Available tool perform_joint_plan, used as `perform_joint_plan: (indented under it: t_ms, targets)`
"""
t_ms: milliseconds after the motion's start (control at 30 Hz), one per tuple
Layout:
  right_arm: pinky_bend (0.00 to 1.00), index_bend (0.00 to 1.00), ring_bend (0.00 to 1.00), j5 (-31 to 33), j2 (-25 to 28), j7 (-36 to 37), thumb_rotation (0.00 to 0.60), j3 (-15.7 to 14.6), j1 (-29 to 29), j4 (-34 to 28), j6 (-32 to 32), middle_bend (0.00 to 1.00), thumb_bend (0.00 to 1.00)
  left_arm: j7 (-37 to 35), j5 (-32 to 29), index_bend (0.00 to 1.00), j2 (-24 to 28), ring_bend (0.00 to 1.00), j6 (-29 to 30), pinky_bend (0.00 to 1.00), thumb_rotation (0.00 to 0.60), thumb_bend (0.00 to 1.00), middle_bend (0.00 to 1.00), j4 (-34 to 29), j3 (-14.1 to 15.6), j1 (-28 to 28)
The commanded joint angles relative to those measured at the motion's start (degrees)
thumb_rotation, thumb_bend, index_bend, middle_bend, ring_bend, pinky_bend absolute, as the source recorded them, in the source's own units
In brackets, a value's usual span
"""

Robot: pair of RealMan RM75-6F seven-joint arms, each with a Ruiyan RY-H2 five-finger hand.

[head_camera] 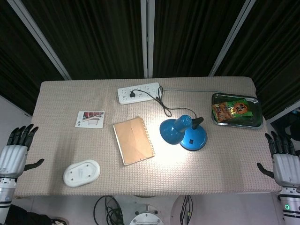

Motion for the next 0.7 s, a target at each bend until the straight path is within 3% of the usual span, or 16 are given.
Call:
perform_joint_plan:
  t_ms: [33, 533, 600, 667, 700]
  targets:
    - [0.00, 0.00, 0.00, -0.2, 0.2, -0.1, 0.600, 0.1, -0.2, -0.2, 0.3, 0.00, 0.12, -0.2, 0.3, 0.00, -0.1, 0.00, 0.0, 0.00, 0.600, 0.00, 0.00, 0.0, 0.0, -0.1]
    - [0.00, 0.00, 0.01, -2.9, 0.4, -0.9, 0.600, 0.0, 0.0, -1.1, 0.6, 0.03, 0.16, 2.5, 0.7, 0.00, 0.6, 0.00, 0.4, 0.00, 0.600, 0.00, 0.00, -2.2, 0.3, 0.0]
    - [0.18, 0.00, 0.18, -3.2, 0.0, -1.6, 0.600, 0.5, 0.4, -1.0, 0.8, 0.21, 0.19, 3.2, 0.6, 0.00, 0.4, 0.00, -0.1, 0.00, 0.600, 0.00, 0.00, -2.3, 0.4, -0.1]
    - [0.59, 0.00, 0.60, -4.4, -0.4, -0.8, 0.600, 0.7, 1.3, -1.2, 0.3, 0.62, 0.23, 3.7, 0.2, 0.00, 0.5, 0.00, -1.1, 0.00, 0.600, 0.00, 0.00, -2.6, 0.5, -0.4]
    - [0.70, 0.00, 0.71, -5.2, -0.6, -0.5, 0.600, 0.7, 1.8, -1.1, 0.1, 0.74, 0.24, 3.7, 0.1, 0.00, 0.6, 0.00, -1.3, 0.00, 0.600, 0.00, 0.00, -2.7, 0.4, -0.5]
